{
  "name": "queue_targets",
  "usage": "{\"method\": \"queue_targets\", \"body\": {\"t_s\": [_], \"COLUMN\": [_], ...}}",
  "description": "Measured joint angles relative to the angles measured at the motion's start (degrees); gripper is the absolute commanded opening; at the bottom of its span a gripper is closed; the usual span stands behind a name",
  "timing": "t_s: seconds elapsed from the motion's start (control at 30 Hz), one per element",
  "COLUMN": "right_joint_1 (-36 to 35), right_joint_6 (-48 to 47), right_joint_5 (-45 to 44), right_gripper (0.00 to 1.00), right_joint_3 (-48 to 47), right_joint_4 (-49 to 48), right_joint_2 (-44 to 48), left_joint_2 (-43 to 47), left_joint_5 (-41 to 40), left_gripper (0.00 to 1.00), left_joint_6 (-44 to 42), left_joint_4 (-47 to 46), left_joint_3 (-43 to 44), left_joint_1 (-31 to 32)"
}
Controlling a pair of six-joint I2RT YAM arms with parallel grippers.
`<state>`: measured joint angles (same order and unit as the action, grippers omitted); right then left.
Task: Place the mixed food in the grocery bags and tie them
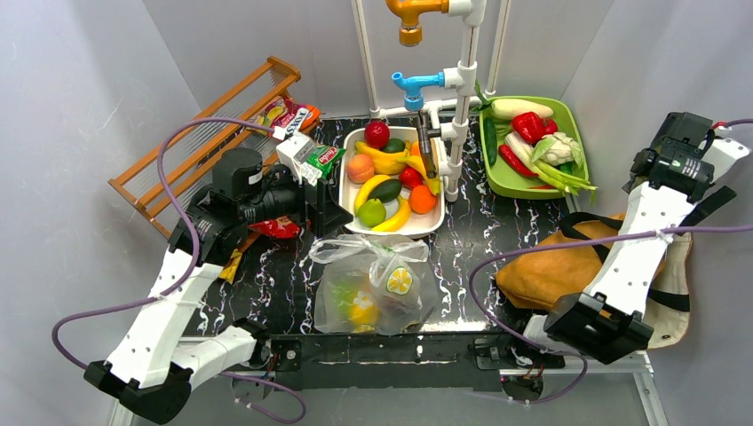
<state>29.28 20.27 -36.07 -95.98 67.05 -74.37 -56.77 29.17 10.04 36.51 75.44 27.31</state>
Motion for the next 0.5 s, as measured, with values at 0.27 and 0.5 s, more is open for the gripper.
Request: {"method": "queue_targets", "body": {"t_s": [0.27, 0.5], "right_joint_1": [1.4, 1.9], "right_joint_6": [-5.5, -9.3], "right_joint_5": [-4.6, -1.1], "right_gripper": [0.83, 0.47], "right_joint_3": [6.5, 24.9], "right_joint_4": [-9.6, -22.0], "right_joint_2": [-1.7, 8.9], "left_joint_2": [0.0, 0.0], "left_joint_5": [0.0, 0.0], "left_gripper": [0.98, 0.98], "left_joint_6": [0.0, 0.1], "left_joint_4": [0.7, 0.9], "left_joint_3": [0.5, 0.5], "left_joint_1": [0.3, 0.3]}}
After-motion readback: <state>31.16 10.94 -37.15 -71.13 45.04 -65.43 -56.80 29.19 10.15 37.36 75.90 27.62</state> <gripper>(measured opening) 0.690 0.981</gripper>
